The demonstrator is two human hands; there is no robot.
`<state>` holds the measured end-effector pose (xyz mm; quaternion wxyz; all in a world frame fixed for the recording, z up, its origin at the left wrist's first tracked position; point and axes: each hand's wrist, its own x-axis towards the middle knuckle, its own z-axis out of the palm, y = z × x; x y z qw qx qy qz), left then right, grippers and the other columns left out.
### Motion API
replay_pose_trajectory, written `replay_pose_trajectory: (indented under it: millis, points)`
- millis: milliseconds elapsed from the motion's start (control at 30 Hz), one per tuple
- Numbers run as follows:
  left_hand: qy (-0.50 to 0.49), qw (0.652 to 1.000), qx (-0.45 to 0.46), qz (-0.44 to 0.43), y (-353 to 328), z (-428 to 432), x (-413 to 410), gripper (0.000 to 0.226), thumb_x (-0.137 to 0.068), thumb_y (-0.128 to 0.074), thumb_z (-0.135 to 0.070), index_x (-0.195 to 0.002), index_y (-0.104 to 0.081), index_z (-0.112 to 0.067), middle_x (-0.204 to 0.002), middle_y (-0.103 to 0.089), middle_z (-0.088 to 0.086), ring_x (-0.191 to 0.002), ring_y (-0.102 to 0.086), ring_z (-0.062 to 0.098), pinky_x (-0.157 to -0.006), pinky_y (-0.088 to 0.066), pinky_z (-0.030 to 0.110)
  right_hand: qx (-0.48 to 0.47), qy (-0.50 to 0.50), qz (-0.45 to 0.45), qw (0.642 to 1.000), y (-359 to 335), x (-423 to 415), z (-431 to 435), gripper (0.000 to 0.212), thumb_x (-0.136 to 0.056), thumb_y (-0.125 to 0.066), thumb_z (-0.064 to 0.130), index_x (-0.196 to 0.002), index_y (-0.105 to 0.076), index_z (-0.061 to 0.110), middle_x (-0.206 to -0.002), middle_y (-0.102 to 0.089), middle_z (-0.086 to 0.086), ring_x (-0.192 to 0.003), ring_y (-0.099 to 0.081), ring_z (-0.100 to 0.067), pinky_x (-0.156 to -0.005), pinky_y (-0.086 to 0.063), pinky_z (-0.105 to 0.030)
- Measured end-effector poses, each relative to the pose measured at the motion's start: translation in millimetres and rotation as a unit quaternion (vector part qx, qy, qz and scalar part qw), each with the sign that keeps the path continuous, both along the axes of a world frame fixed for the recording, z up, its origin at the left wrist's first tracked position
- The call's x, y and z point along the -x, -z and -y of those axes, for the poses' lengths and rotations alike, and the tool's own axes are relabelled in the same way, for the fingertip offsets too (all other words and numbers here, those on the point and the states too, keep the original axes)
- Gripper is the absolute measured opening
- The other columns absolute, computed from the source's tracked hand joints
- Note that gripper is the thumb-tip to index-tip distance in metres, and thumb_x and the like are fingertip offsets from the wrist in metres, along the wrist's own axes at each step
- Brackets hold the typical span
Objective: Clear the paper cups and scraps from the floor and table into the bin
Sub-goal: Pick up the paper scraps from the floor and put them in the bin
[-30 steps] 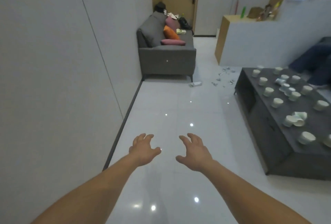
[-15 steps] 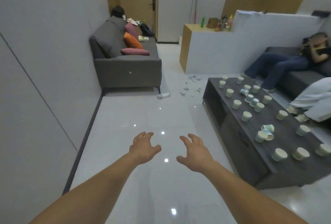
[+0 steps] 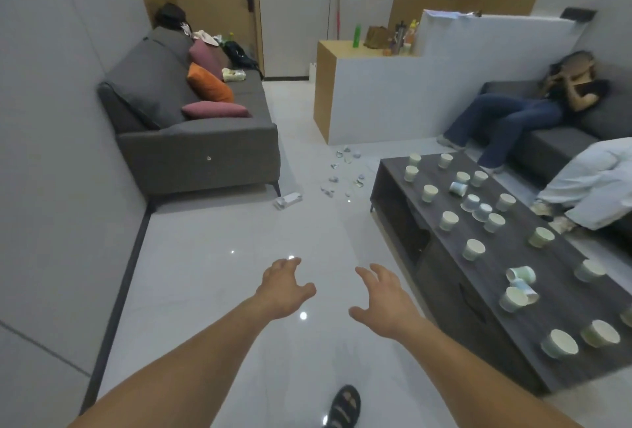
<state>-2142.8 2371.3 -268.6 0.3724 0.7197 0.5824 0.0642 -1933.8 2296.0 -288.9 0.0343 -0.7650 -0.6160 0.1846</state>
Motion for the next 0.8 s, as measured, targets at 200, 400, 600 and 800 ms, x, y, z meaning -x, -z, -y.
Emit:
replay_pose_trajectory:
  millis: [200,400,600,800]
  points:
    - [0.002,1.000,-0.005,-0.009,-3.7,-125.9,-57.7,0.072,-0.086,-0.056,-0.042,-0.148,-0.024,-0.024,-0.154,-0.020,0.001,-0.141,-0.019,0.024,-0.112,-0.029,0.039,-0.011,0.002,-0.020,1.000,3.0,-54.0,-134.6,0.086,-0.084,-0.062,0.054,-0.153,-0.014,0.031,-0.161,-0.008,0.001,-0.147,-0.009,-0.023,-0.115,-0.029,-0.042]
    - [-0.014,1.000,-0.010,-0.022,-15.4,-237.2,-106.2,0.071,-0.086,-0.055,-0.042,-0.148,-0.025,-0.025,-0.154,-0.021,0.002,-0.140,-0.023,0.026,-0.109,-0.032,0.038,-0.017,-0.008,-0.036,0.999,-10.2,-104.4,-244.0,0.085,-0.086,-0.062,0.051,-0.153,-0.015,0.032,-0.161,-0.007,0.002,-0.147,-0.011,-0.024,-0.114,-0.029,-0.043]
    - [-0.014,1.000,0.013,-0.015,-1.2,-337.6,-148.0,0.072,-0.085,-0.057,-0.040,-0.148,-0.026,-0.024,-0.153,-0.024,0.003,-0.138,-0.027,0.026,-0.109,-0.033,0.038,0.004,-0.010,-0.034,0.999,-2.4,-148.8,-341.4,0.084,-0.085,-0.064,0.049,-0.152,-0.015,0.034,-0.161,-0.007,0.004,-0.146,-0.014,-0.023,-0.113,-0.032,-0.042]
    - [-0.021,0.999,0.047,0.007,36.4,-477.5,-186.1,0.073,-0.085,-0.057,-0.040,-0.149,-0.025,-0.024,-0.154,-0.022,0.004,-0.138,-0.027,0.025,-0.109,-0.035,0.038,0.020,-0.027,-0.012,0.999,20.5,-187.5,-482.4,0.085,-0.083,-0.067,0.045,-0.150,-0.016,0.037,-0.161,-0.007,0.004,-0.146,-0.015,-0.023,-0.110,-0.034,-0.042]
